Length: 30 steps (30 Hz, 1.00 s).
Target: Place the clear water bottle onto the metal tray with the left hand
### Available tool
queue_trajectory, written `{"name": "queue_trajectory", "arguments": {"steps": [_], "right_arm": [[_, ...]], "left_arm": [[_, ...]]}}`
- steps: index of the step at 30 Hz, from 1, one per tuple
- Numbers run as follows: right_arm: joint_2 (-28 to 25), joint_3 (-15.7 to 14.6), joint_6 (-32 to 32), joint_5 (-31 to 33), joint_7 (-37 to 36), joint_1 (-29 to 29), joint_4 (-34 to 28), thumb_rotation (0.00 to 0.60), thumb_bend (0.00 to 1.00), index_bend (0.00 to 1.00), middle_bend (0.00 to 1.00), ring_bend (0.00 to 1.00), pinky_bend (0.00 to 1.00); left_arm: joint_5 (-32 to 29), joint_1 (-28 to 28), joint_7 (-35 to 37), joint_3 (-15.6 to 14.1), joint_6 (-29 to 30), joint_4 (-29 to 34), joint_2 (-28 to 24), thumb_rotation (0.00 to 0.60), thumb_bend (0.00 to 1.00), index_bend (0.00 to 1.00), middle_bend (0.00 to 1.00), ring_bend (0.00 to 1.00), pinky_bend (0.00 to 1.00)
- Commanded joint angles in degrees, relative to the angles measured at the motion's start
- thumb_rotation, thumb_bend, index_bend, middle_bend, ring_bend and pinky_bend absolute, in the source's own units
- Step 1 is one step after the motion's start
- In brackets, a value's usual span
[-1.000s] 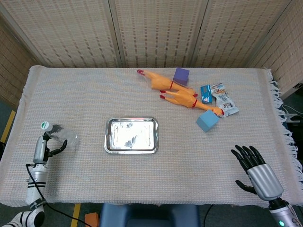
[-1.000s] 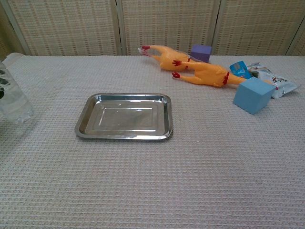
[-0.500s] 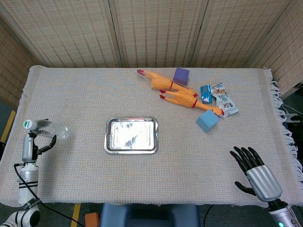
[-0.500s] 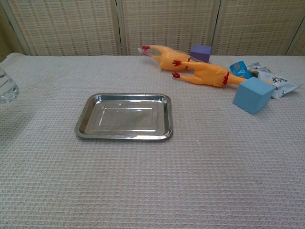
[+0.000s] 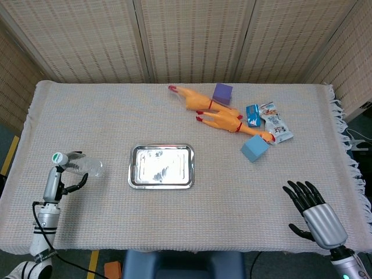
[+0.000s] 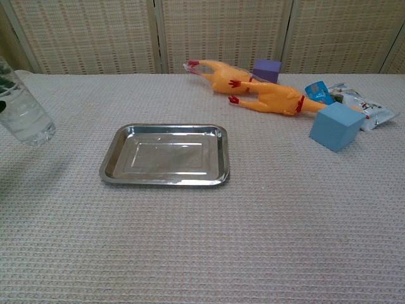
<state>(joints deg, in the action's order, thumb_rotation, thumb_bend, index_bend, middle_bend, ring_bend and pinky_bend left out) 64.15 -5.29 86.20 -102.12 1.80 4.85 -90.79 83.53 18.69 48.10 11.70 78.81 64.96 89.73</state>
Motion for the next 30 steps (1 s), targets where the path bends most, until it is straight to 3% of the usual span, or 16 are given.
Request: {"name": "queue_trajectory", "arguments": {"steps": [1,8,13,17,21,26,30], "right_arm": [[0.1,0.0,-0.3,0.1,0.2,0.1,0.0,0.600,0.09,0.00,0.00,0.00,0.00],[0.2,0.0,-0.8,0.3,0.5,0.2,-0.1,0.600,0.09,0.00,0.00,0.00,0.00],[0.4,-0.2,-1.3,0.2,1.0,0.3,-0.2,0.600,0.09,0.00,0.00,0.00,0.00],[0.4,-0.6,-0.3,-1.2,0.2,0.2,0.0,0.600,0.09,0.00,0.00,0.00,0.00],[0.3,-0.6,-0.3,-1.0,0.0,0.2,0.3,0.600,0.09,0.00,0.00,0.00,0.00],[0.2,-0.3,-0.5,-0.3,0.0,0.3,0.2,0.600,0.09,0.00,0.00,0.00,0.00],[0.3,-0.5,-0.6,-0.7,0.4,0.3,0.0,0.600,0.09,0.00,0.00,0.00,0.00]], "left_arm": [[1.5,0.7,-1.2,1.3,3.3,2.6,-1.5,0.600,0.50,0.33,0.33,0.22,0.40],[3.4,0.8,-7.4,2.5,7.5,10.7,-5.5,0.600,0.50,0.33,0.33,0.22,0.40],[2.2,0.8,-8.9,-2.6,0.5,9.6,-4.8,0.600,0.50,0.33,0.33,0.22,0.41],[1.3,0.9,-7.3,-5.1,-3.4,5.1,-1.5,0.600,0.50,0.33,0.33,0.22,0.41],[2.6,1.3,-4.6,-3.9,-0.1,2.4,0.4,0.600,0.50,0.33,0.33,0.22,0.41],[6.1,2.2,-4.3,-1.3,6.3,6.9,-2.4,0.600,0.50,0.33,0.33,0.22,0.41],[5.9,2.2,-6.3,-1.8,5.6,11.1,-4.9,0.600,0.50,0.33,0.33,0.22,0.41]]}}
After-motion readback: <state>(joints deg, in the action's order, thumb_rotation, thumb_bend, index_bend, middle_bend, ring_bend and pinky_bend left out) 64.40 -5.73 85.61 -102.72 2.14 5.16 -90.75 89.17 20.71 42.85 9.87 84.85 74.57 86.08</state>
